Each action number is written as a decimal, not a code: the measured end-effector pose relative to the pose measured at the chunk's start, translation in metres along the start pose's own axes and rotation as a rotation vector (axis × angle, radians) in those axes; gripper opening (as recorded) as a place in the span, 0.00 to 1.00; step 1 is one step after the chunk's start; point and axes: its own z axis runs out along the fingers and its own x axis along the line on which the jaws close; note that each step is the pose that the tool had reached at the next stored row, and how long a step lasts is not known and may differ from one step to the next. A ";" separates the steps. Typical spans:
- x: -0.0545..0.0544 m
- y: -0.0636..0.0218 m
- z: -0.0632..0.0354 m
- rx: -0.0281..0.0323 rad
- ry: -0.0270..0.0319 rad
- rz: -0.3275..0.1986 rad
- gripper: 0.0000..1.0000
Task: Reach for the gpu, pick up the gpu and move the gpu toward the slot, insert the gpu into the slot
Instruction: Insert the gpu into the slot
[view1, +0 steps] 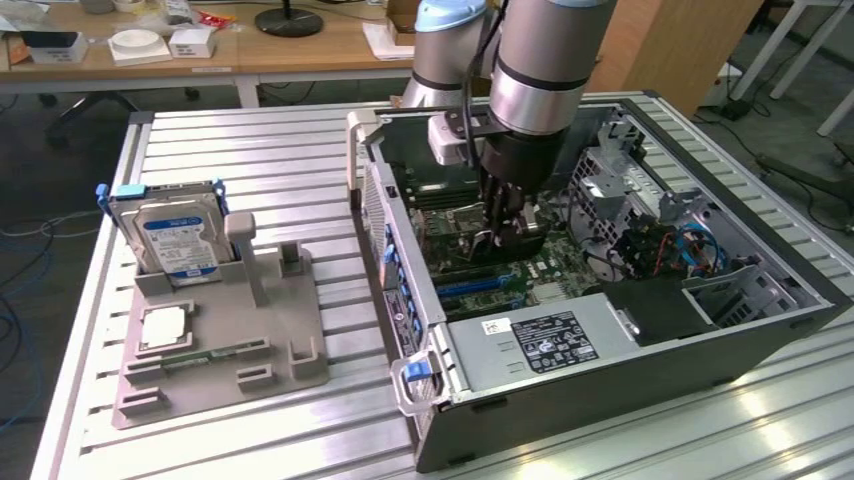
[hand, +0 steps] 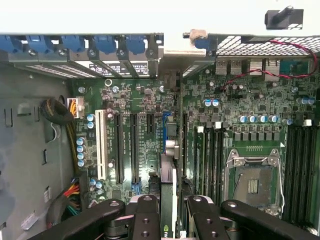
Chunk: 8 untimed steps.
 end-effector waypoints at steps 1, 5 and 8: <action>0.000 0.0002 0.0013 0.0000 0.0000 0.000 0.26; 0.001 0.0007 0.0082 0.0001 -0.0001 0.000 0.26; 0.001 0.0010 0.0123 0.0000 -0.0001 0.000 0.26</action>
